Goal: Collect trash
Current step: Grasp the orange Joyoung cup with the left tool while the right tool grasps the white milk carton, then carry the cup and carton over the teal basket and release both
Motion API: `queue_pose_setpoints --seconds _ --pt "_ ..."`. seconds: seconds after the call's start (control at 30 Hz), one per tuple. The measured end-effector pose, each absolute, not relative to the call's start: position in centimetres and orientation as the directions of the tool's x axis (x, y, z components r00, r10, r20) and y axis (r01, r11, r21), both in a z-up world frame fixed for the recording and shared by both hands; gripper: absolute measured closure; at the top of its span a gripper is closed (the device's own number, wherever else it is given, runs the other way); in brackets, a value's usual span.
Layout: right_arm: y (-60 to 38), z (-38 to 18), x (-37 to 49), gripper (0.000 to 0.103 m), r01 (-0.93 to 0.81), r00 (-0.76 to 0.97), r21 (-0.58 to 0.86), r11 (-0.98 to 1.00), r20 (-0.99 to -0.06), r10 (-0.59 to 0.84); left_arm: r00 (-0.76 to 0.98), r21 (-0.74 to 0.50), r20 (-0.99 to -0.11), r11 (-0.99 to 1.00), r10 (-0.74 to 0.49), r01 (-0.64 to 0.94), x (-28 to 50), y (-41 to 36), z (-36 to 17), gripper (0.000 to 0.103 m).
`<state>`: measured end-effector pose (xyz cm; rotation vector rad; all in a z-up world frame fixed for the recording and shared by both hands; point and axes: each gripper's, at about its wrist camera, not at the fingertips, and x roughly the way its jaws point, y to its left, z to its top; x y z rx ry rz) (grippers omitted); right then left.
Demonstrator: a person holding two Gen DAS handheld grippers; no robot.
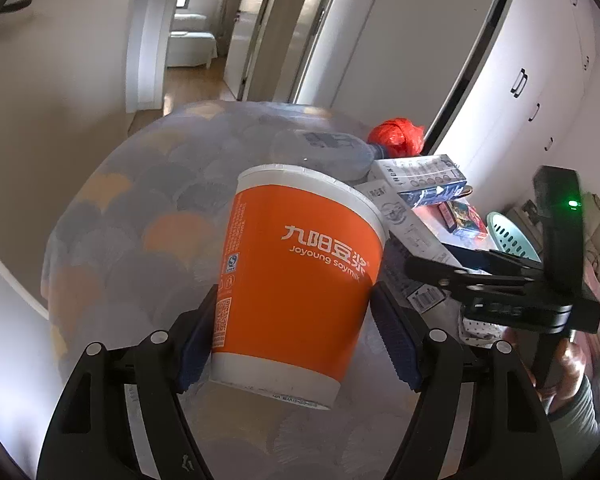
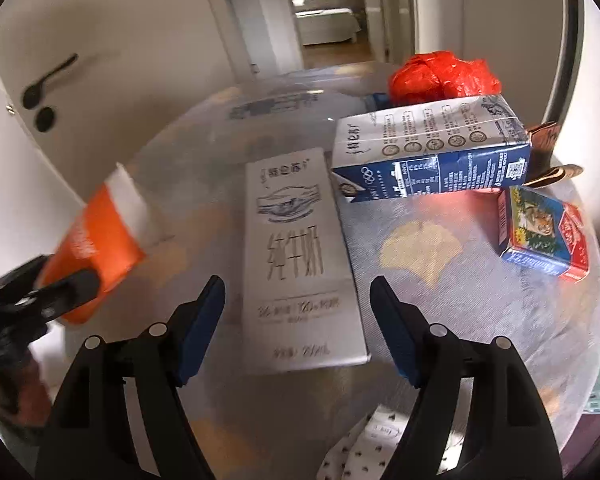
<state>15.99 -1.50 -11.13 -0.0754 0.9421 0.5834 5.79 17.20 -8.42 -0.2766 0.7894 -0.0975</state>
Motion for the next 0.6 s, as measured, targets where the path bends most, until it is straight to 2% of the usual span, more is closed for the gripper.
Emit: queue_pose_setpoints --seconds 0.03,0.07,0.1,0.33,0.6 --pt "-1.3 -11.3 16.0 0.038 -0.500 0.443 0.184 0.846 -0.785 0.433 0.702 -0.278 -0.687 0.961 -0.189 -0.013 5.8 17.0 -8.4 0.032" --pt "-1.2 -11.4 16.1 0.049 -0.500 0.435 0.190 0.845 -0.788 0.435 0.703 -0.275 -0.686 0.961 -0.189 -0.011 6.0 16.8 -8.3 0.032" --pt "-1.1 -11.5 16.1 0.050 -0.503 0.427 0.198 0.841 -0.790 0.441 0.704 -0.274 -0.685 0.962 -0.188 -0.010 6.0 16.7 -8.2 0.032" --pt "-2.5 -9.0 15.0 0.053 -0.491 0.476 0.210 0.845 -0.748 0.462 0.725 -0.276 -0.662 0.961 -0.188 -0.003 5.8 16.4 -6.8 0.032" --pt "-7.2 -3.7 13.2 0.053 -0.466 0.581 0.242 0.851 -0.642 0.500 0.758 -0.252 -0.613 0.965 -0.222 0.079 6.3 13.2 -4.0 0.032"
